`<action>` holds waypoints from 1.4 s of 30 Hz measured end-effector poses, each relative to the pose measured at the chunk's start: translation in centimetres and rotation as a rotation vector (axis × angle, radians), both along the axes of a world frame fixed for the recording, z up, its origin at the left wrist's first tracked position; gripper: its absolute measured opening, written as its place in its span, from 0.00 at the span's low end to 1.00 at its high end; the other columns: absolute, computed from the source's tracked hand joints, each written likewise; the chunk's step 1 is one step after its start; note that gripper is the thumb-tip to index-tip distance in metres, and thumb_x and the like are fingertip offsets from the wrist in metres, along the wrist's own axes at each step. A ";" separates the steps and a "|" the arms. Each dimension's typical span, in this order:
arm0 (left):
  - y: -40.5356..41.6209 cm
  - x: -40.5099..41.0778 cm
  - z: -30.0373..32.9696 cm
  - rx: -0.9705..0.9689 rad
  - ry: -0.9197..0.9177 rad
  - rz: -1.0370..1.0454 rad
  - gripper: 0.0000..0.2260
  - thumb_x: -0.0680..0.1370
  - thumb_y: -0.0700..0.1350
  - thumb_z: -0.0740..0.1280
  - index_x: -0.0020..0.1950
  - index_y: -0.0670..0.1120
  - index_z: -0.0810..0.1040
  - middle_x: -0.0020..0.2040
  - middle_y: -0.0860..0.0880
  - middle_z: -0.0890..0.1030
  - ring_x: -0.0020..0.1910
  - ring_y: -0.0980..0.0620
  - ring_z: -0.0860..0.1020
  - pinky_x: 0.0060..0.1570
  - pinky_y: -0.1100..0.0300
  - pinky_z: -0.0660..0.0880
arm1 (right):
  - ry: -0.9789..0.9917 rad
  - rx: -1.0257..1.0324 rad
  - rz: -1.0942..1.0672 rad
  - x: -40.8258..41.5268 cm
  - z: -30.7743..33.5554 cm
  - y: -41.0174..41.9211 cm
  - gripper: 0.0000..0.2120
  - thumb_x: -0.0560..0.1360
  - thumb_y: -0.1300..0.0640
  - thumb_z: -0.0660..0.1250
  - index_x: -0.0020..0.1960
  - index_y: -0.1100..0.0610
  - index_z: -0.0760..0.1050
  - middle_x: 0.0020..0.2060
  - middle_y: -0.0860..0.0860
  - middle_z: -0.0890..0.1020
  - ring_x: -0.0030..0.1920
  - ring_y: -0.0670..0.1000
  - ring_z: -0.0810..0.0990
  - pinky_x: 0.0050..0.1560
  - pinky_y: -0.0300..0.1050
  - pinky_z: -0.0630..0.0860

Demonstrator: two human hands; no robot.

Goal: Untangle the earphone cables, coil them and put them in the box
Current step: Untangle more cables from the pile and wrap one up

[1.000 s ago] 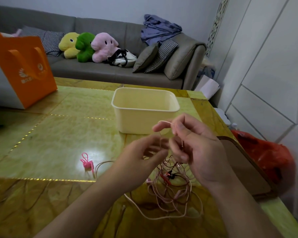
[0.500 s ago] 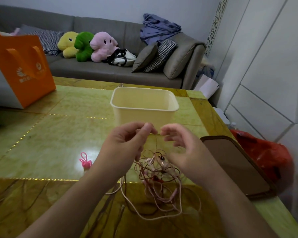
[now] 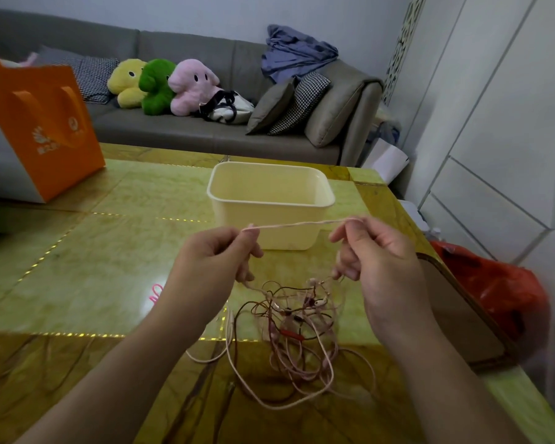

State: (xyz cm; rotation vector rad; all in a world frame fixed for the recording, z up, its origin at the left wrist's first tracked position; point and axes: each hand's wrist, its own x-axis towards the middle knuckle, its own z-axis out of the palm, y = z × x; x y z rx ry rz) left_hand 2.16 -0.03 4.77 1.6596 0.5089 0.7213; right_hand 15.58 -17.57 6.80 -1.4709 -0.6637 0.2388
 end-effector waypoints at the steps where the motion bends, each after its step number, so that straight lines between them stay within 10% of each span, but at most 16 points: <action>1: 0.0 0.0 0.1 -0.060 -0.027 -0.010 0.18 0.84 0.50 0.67 0.38 0.45 0.83 0.27 0.48 0.72 0.30 0.50 0.75 0.42 0.50 0.80 | -0.036 -0.036 -0.045 0.2 -0.1 -0.2 0.16 0.88 0.55 0.61 0.45 0.57 0.80 0.27 0.48 0.67 0.29 0.50 0.68 0.37 0.58 0.77; 4: 0.3 -0.2 0.7 -0.261 -0.131 -0.002 0.21 0.84 0.52 0.66 0.34 0.44 0.81 0.28 0.48 0.65 0.28 0.49 0.66 0.38 0.52 0.79 | -0.107 -0.111 -0.204 0.9 -0.1 -0.8 0.17 0.86 0.48 0.64 0.43 0.55 0.81 0.25 0.45 0.70 0.29 0.50 0.71 0.39 0.66 0.79; 13: 1.3 -0.9 1.3 -0.369 -0.125 0.054 0.26 0.81 0.60 0.67 0.30 0.48 0.65 0.28 0.51 0.58 0.28 0.50 0.57 0.30 0.56 0.59 | 0.149 0.072 -0.219 2.0 0.1 -1.2 0.22 0.87 0.51 0.63 0.36 0.59 0.75 0.23 0.48 0.62 0.24 0.51 0.57 0.27 0.42 0.59; 18: 0.5 -1.2 1.2 -0.120 0.001 0.042 0.23 0.82 0.49 0.70 0.31 0.51 0.64 0.29 0.51 0.61 0.29 0.51 0.58 0.31 0.58 0.60 | -0.060 -0.602 -0.207 2.2 -0.8 -1.5 0.08 0.77 0.59 0.69 0.39 0.58 0.81 0.25 0.44 0.74 0.28 0.51 0.69 0.33 0.47 0.67; 22: -1.1 -1.3 1.4 0.225 0.113 -0.097 0.15 0.80 0.45 0.69 0.35 0.45 0.71 0.30 0.54 0.65 0.30 0.55 0.63 0.30 0.60 0.62 | -0.079 -1.020 0.135 0.2 -1.6 -0.5 0.19 0.78 0.60 0.67 0.67 0.49 0.78 0.58 0.47 0.82 0.48 0.44 0.81 0.42 0.42 0.77; 26: -1.6 -1.0 1.2 0.340 0.190 -0.187 0.16 0.78 0.54 0.63 0.41 0.43 0.74 0.31 0.56 0.68 0.32 0.56 0.66 0.32 0.58 0.63 | -0.311 -0.744 0.195 -1.3 -1.3 0.2 0.42 0.75 0.57 0.74 0.82 0.40 0.60 0.73 0.39 0.69 0.73 0.42 0.70 0.64 0.40 0.73; 28: -1.5 -1.0 1.0 0.409 0.228 -0.207 0.17 0.82 0.54 0.63 0.39 0.45 0.75 0.29 0.56 0.69 0.30 0.57 0.67 0.31 0.58 0.63 | -0.344 -0.559 0.282 -1.9 -1.1 0.5 0.36 0.77 0.55 0.76 0.80 0.38 0.65 0.67 0.36 0.77 0.67 0.37 0.76 0.65 0.39 0.75; 31: -1.3 -1.3 1.0 0.431 0.253 -0.227 0.14 0.83 0.49 0.68 0.37 0.47 0.77 0.27 0.56 0.69 0.27 0.58 0.65 0.28 0.62 0.61 | -0.284 -0.468 0.333 -2.5 -0.7 0.9 0.05 0.83 0.55 0.69 0.56 0.46 0.82 0.35 0.48 0.83 0.35 0.47 0.81 0.39 0.54 0.79; 35: -0.1 -2.0 1.2 0.154 0.172 -0.231 0.17 0.77 0.56 0.73 0.36 0.46 0.79 0.29 0.53 0.69 0.30 0.54 0.67 0.34 0.58 0.64 | -0.062 -0.239 0.223 -1.2 -0.8 0.1 0.18 0.87 0.53 0.63 0.39 0.52 0.78 0.26 0.52 0.66 0.27 0.53 0.64 0.28 0.54 0.62; 42: -0.2 -1.8 1.4 -0.009 -0.009 -0.264 0.15 0.77 0.51 0.68 0.33 0.46 0.76 0.31 0.47 0.70 0.34 0.49 0.69 0.43 0.55 0.68 | 0.149 0.260 -0.031 0.7 -0.4 -1.2 0.20 0.89 0.61 0.55 0.39 0.57 0.72 0.27 0.49 0.60 0.27 0.49 0.55 0.28 0.43 0.53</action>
